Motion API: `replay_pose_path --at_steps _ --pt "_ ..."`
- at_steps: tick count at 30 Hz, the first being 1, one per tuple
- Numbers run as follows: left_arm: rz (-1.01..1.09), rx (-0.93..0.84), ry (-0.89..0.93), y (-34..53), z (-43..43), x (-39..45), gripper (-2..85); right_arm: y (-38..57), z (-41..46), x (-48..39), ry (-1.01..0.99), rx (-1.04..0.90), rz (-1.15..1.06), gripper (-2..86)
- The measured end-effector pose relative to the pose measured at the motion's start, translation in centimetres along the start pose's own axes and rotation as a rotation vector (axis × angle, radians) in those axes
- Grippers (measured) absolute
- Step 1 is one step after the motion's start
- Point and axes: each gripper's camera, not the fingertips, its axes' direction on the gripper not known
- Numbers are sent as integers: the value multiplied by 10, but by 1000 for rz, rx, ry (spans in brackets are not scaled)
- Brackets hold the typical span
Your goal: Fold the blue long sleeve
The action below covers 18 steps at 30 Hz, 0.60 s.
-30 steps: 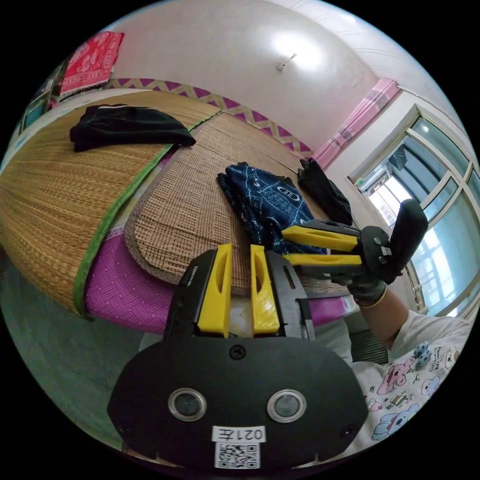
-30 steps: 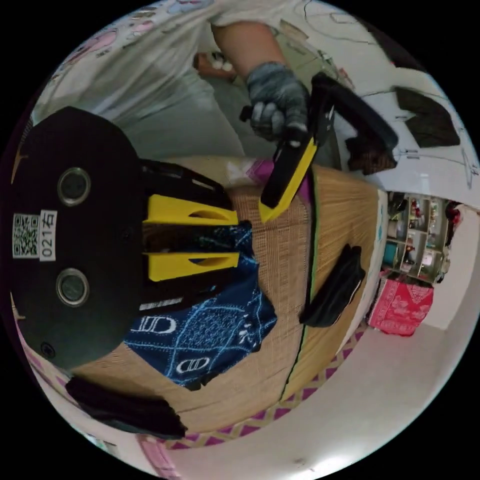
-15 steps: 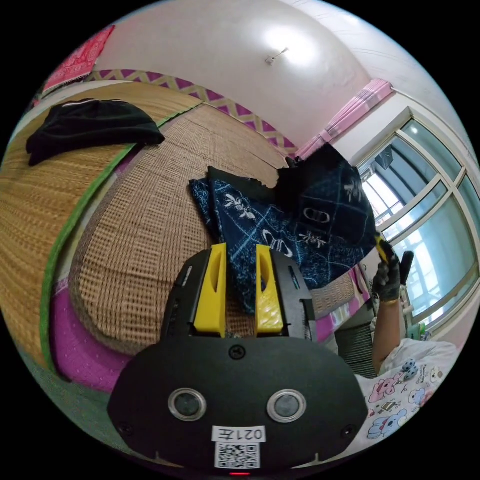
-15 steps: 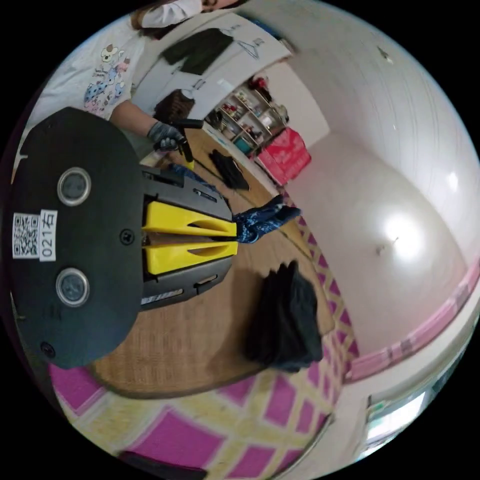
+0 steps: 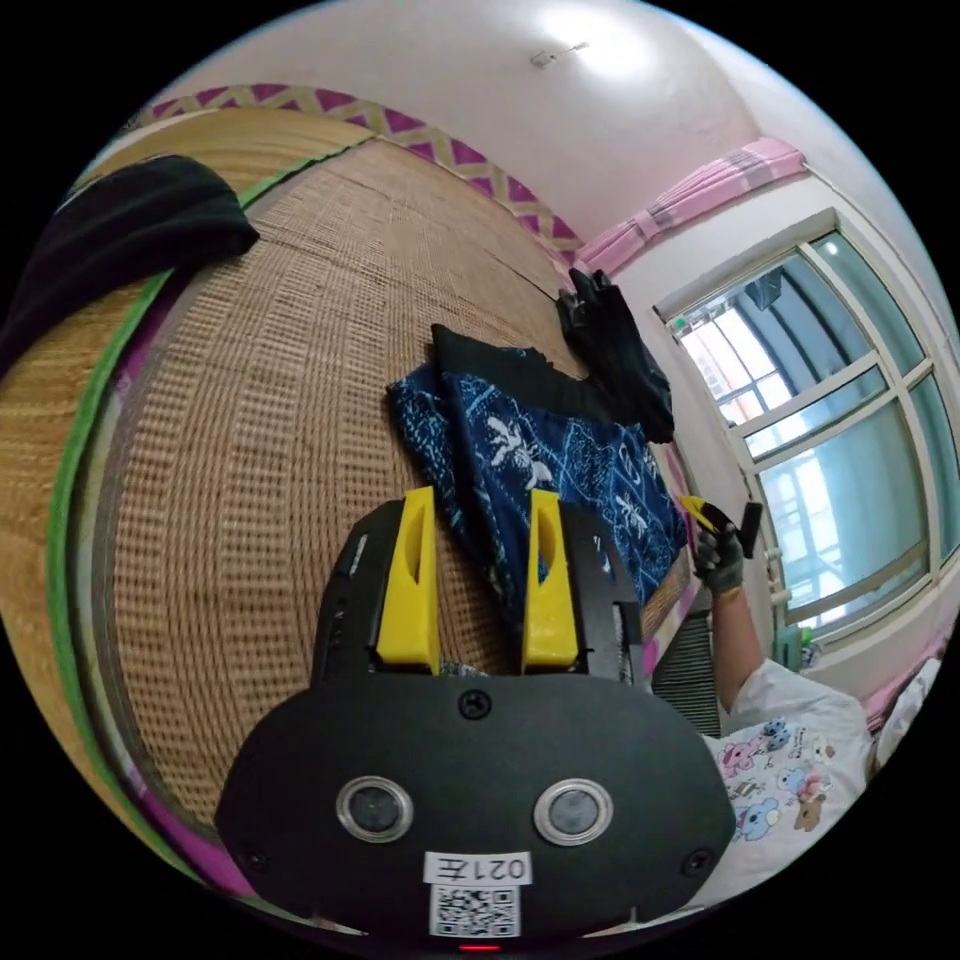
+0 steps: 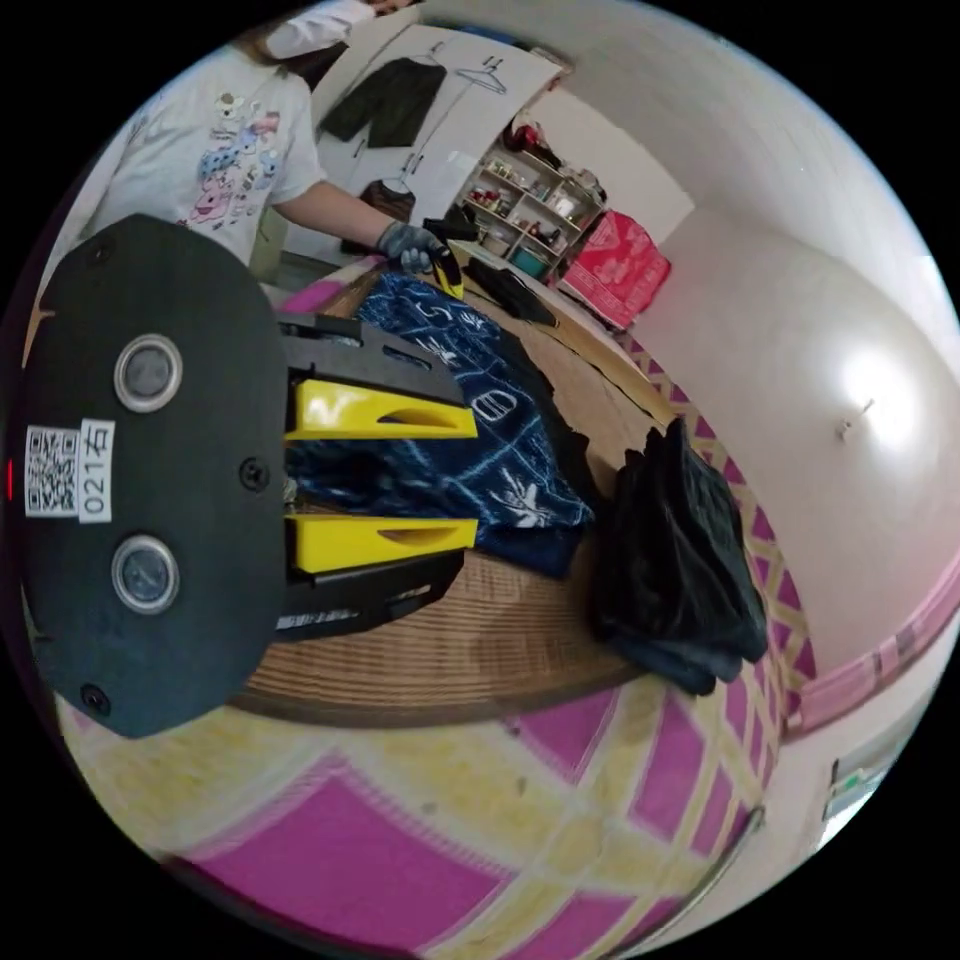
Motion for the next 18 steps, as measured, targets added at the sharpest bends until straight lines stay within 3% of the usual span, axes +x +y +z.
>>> replay_pose_path --at_steps 5,9,18 --pt "-33 -47 15 -36 17 -18 57 -87 62 41 61 -155 15 99" --pt "2 -97 39 -56 24 -24 10 -119 90 46 44 -271 -25 41" --pt "-9 -40 -60 -123 20 -39 -6 -167 111 38 109 -228 -25 15"
